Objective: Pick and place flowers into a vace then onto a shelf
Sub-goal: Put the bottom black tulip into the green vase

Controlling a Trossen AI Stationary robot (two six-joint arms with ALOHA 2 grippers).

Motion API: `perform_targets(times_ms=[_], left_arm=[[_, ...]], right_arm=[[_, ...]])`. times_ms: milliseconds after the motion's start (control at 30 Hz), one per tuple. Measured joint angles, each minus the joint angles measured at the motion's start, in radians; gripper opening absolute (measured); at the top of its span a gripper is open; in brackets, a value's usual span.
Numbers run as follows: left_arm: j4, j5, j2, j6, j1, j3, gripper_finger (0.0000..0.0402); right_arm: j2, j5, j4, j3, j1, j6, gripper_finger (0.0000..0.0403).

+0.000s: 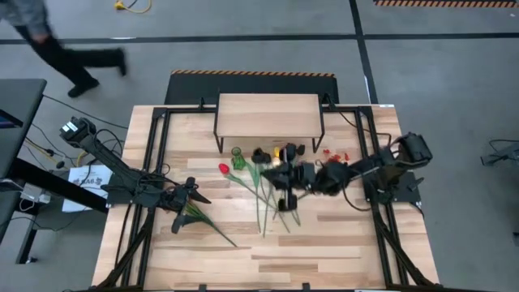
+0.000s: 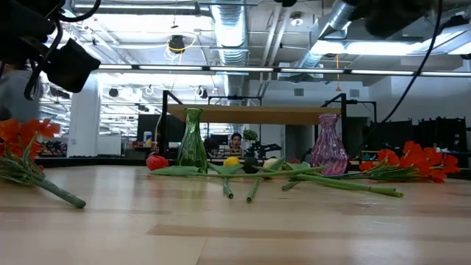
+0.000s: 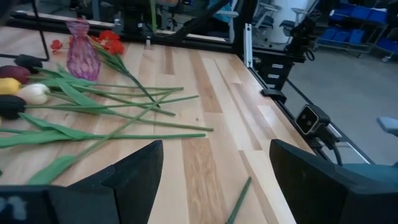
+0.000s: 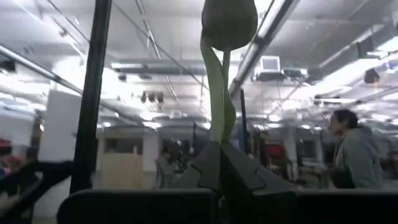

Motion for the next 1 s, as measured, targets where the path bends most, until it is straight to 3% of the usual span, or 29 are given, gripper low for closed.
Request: perform_targets(times_ms=[233, 600, 833, 1000], left_arm=[[0.000, -0.040, 0.000, 0.000, 0.000, 0.000, 0.0284], [-0.001, -0.041, 0.000, -0.005, 0.000, 0.000, 0.0284], [0.007, -0.043, 0.000, -0.009, 0.000, 0.000, 0.0284], [0.083, -0.138, 0.000, 0.092, 0.000, 0.000, 0.0284]], right_arm=[[0.004, -0.226, -0.043, 0.088, -0.123, 0.044, 0.0000], [0.051, -0.255, -0.172, 0.203, -0.225, 0.036, 0.0000], [0.150, -0.314, -0.128, 0.268, -0.299, 0.066, 0.0000], [0.216, -0.391, -0.022, 0.306, -0.356, 0.144, 0.0000]])
